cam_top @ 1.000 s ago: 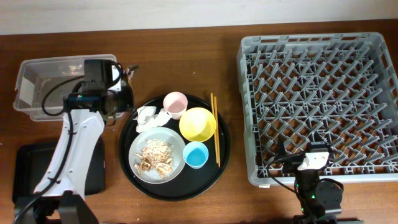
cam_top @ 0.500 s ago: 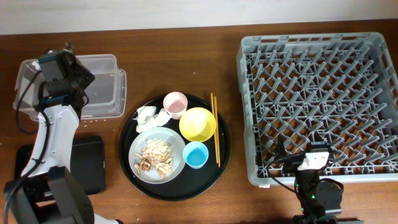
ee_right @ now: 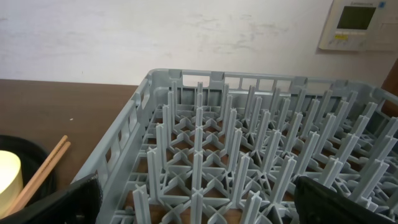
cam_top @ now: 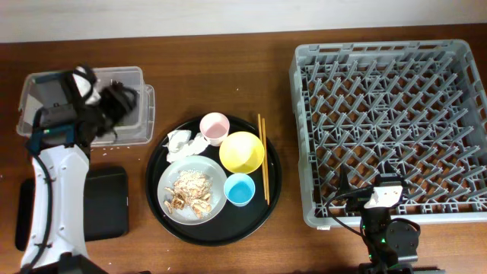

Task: Sort waste into correct bins and load items into the dishwasher rack
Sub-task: 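Release the wrapper in the clear bin with the left gripper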

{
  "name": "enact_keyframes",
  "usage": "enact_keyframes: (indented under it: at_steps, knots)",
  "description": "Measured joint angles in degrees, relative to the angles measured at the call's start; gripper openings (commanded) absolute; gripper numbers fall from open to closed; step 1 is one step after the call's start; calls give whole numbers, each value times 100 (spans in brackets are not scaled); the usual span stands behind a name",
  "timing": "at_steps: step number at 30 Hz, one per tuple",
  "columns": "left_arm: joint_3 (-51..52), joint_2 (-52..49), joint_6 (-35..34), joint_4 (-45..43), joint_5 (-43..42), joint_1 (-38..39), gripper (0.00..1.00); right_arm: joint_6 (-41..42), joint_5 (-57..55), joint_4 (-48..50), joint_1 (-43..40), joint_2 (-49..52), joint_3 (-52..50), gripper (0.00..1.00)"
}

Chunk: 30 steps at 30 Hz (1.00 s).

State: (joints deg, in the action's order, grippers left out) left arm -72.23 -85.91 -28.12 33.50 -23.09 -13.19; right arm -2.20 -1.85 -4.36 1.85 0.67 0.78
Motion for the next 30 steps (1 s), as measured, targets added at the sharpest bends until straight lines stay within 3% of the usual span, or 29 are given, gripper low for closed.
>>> enact_keyframes:
  at_steps: [3, 5, 10, 12, 14, 19, 28, 30]
  knots:
    - [44, -2, 929, 896, -638, 240, 59, -2, 0, 2, 0, 2, 0, 99]
    - [44, -2, 1250, 1110, -546, 756, 59, 2, 2, 2, 0, 2, 0, 99]
    - [44, -295, 1292, 1298, 2031, 2041, 57, 2, 0, 2, 0, 2, 0, 99]
    - [44, -667, 1113, 1447, 2361, 2057, 57, 0, 0, 2, 0, 2, 0, 99]
    - [44, -1158, 1045, 1473, 2378, 2057, 52, 2, 0, 2, 0, 2, 0, 99]
    - [48, -1882, 1014, 1456, 2223, 2057, 52, 2, 0, 4, 0, 2, 0, 99]
    - [55, -1941, 1661, 1095, 1899, 2059, 52, -2, 0, 2, 0, 2, 0, 99]
    - [55, -2201, 1661, 1058, 1899, 2057, 39, 2, 0, 4, 0, 2, 0, 99]
